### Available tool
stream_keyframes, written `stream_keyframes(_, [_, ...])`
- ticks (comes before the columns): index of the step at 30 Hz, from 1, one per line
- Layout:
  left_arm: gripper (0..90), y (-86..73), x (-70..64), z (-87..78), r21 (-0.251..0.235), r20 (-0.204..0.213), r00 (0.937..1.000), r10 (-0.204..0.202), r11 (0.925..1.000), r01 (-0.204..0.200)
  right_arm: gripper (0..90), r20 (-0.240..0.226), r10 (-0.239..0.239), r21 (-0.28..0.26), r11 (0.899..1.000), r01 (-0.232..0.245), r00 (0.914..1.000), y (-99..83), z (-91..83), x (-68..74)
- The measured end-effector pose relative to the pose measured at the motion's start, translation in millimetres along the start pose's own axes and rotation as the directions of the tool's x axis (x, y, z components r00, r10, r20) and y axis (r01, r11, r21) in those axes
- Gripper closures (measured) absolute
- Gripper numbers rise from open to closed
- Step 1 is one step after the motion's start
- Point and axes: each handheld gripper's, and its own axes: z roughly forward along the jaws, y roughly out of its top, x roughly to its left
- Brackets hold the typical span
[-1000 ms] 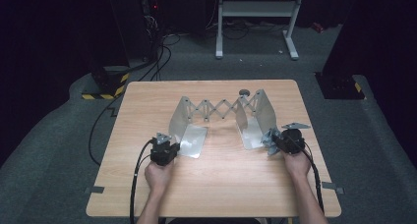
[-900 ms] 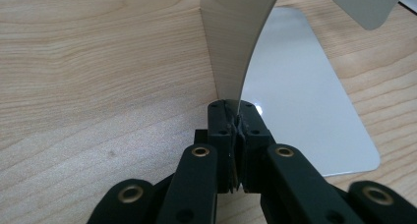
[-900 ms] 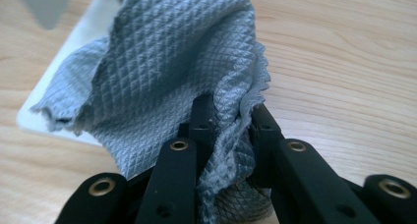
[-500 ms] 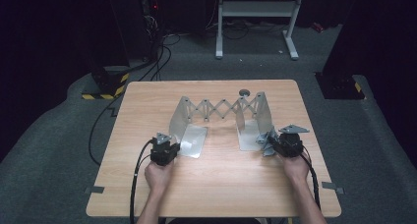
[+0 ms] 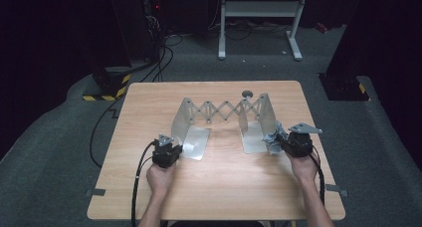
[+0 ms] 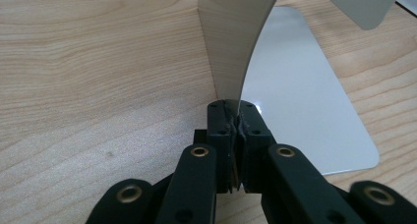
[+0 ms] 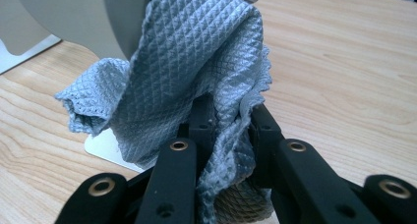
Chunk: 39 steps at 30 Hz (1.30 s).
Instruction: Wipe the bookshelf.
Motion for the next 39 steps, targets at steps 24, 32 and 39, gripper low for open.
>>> stream_keyframes(24, [85.8, 0.0, 0.0, 0.1, -0.001, 0.0, 1.0, 0.001, 1.0, -0.001, 77.4, 0.017, -0.054, -0.095, 0.994, 0.056, 0.9984, 18.8, -33.0, 2.6])
stream_keyframes(32, [85.8, 0.0, 0.1, 0.0, 0.001, 0.001, 1.0, 0.001, 1.0, -0.001, 77.3, 0.023, -0.063, -0.118, 0.991, 0.066, 0.9977, 28.2, -37.6, 2.6])
stream_keyframes(39, [85.7, 0.0, -0.2, 0.0, 0.0, 0.0, 1.0, 0.002, 1.0, -0.002, 77.3, 0.029, -0.072, -0.131, 0.989, 0.075, 0.997, 34.2, -40.4, 2.6])
